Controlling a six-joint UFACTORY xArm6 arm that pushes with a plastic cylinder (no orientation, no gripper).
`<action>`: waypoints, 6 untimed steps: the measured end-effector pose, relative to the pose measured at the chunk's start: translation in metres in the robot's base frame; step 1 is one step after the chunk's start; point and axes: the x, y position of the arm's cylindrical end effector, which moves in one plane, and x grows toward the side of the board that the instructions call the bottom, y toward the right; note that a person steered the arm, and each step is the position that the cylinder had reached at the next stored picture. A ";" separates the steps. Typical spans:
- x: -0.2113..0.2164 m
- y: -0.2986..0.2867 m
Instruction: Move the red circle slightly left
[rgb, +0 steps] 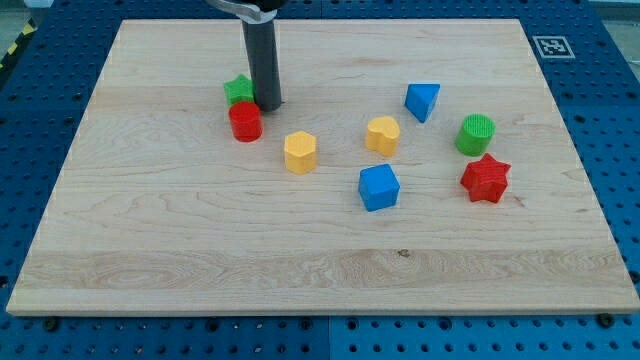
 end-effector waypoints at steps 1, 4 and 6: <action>-0.003 0.004; 0.026 0.009; 0.041 -0.016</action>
